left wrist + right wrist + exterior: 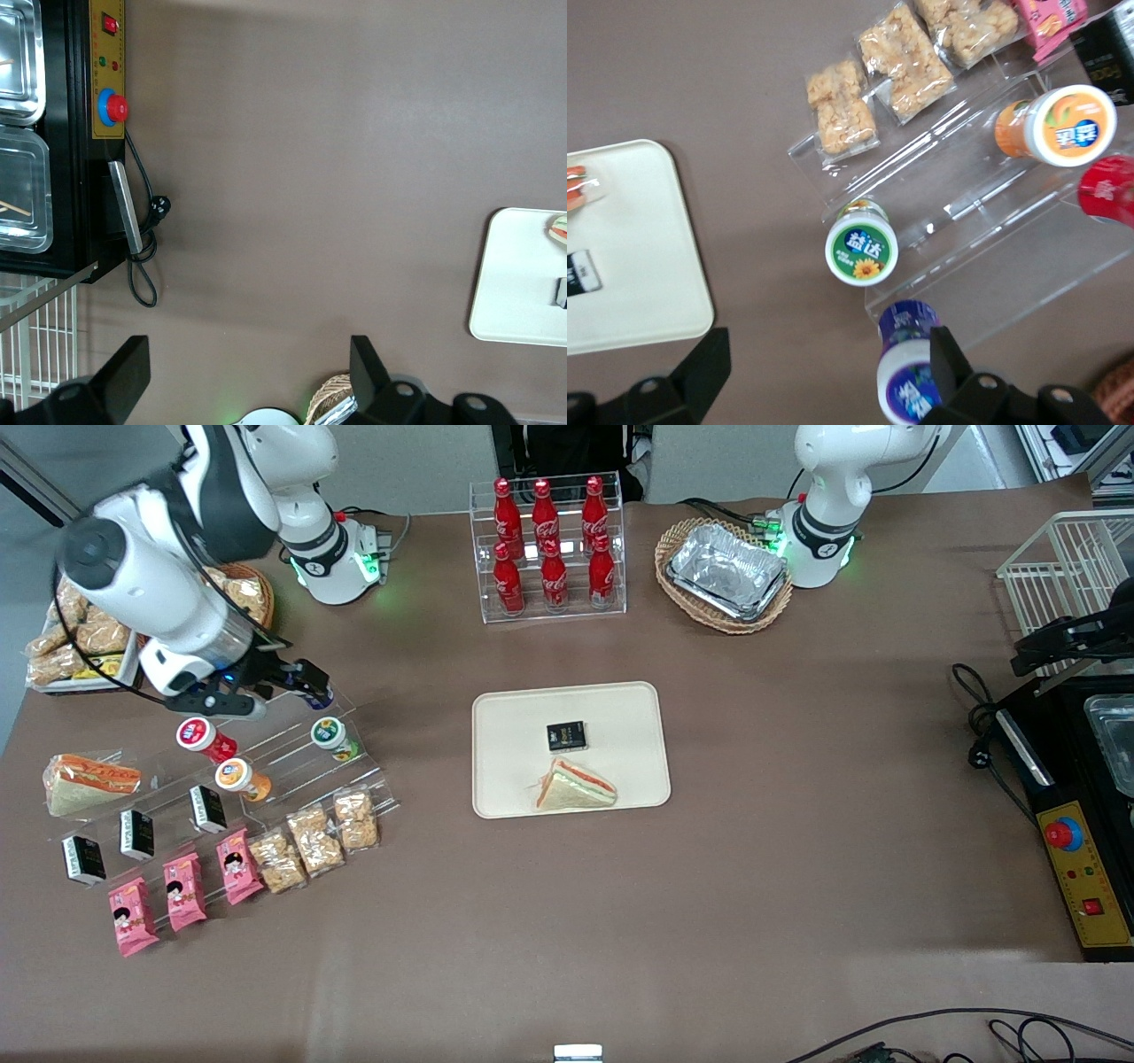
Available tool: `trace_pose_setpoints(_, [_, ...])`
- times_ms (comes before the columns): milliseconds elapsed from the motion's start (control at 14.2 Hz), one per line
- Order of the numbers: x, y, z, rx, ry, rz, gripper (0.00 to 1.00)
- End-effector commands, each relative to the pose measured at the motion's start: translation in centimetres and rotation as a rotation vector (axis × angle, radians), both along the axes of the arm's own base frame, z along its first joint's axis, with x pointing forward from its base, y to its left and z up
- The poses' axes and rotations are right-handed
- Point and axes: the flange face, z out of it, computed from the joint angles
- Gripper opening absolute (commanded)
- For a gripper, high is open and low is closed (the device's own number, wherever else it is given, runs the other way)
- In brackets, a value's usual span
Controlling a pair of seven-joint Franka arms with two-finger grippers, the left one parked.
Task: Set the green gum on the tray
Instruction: 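Lower the right gripper and grasp the green-labelled gum bottle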
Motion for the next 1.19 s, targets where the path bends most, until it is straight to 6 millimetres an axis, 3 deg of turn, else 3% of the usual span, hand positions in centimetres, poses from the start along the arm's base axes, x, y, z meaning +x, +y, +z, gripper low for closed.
trace_pose_setpoints(0, [0.8,0.2,-4.2,-0.034,-0.023,0.019,1.00])
trace_pose_setpoints(351, [0.8,0.3,-9.2,-0.046,-0.054,0.086,1.00])
trace_pose_setpoints(772, [-1.2,0.7,-13.3,-0.046,-0.081,0.099,0.99])
trace_pose_setpoints(1053, [-0.9,0.5,-13.2,-0.045,-0.088,0.097,0.64])
trace_pose_setpoints(1123, [-0.8,0.4,-13.0,-0.044,-0.093,0.106,0.61])
